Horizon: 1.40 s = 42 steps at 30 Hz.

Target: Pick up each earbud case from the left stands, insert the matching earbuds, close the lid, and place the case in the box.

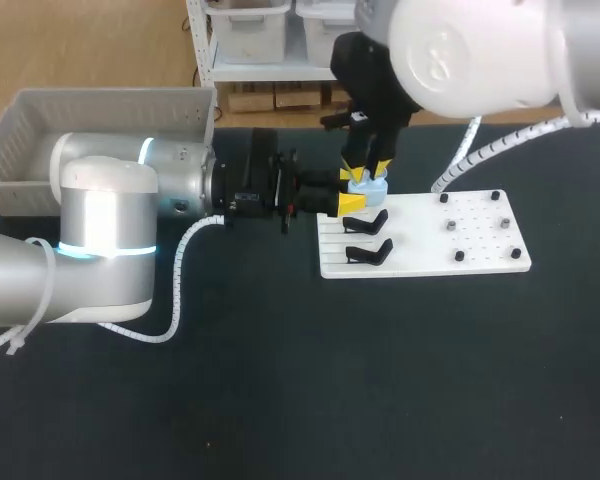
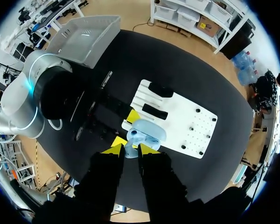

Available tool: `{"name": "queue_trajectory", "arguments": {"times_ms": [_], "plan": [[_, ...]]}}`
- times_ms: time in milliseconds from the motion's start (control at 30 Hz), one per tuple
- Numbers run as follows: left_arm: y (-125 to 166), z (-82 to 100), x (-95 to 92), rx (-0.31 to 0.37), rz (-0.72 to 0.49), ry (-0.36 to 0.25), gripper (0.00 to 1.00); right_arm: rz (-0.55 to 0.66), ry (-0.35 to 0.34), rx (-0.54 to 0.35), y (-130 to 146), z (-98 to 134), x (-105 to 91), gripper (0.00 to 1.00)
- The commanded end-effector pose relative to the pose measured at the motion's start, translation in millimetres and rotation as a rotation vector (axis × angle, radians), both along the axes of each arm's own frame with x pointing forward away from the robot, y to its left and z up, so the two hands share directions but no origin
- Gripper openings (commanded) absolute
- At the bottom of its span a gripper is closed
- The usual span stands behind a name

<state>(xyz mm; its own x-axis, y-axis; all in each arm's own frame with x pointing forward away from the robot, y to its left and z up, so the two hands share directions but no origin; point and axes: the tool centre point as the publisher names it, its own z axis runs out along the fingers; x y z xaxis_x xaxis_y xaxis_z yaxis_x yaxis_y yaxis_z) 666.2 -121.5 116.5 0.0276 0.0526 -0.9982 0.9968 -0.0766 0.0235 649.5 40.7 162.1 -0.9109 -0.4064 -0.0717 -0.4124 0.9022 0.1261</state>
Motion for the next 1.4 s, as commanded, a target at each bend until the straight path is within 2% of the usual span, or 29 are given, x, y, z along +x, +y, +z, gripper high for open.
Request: {"name": "queue_trajectory", "arguments": {"times_ms": [33, 1033, 1100, 1167, 1200, 1400], "plan": [[-0.1, -0.3, 0.5, 0.001, -0.001, 0.0, 0.0, 0.002, 0.007, -0.003, 1.3, -1.4, 3.6, 0.0], [-0.1, -0.3, 0.5, 0.001, -0.001, 0.0, 0.0, 0.004, 0.04, -0.006, 2.4, -11.7, 11.0, 0.0], [-0.1, -0.3, 0.5, 0.001, -0.001, 0.0, 0.0, 0.003, 0.041, -0.005, 2.0, -11.3, 10.5, 0.43], [-0.1, -0.3, 0.5, 0.001, -0.001, 0.0, 0.0, 0.008, 0.041, 0.013, 1.5, -8.1, 8.2, 0.96], [-0.1, -0.3, 0.5, 0.001, -0.001, 0.0, 0.0, 0.011, 0.039, 0.027, 1.2, -5.3, 6.5, 1.0], [-0.1, -0.3, 0.5, 0.001, -0.001, 0.0, 0.0, 0.04, 0.018, 0.056, -1.1, 14.1, -5.7, 1.0]]}}
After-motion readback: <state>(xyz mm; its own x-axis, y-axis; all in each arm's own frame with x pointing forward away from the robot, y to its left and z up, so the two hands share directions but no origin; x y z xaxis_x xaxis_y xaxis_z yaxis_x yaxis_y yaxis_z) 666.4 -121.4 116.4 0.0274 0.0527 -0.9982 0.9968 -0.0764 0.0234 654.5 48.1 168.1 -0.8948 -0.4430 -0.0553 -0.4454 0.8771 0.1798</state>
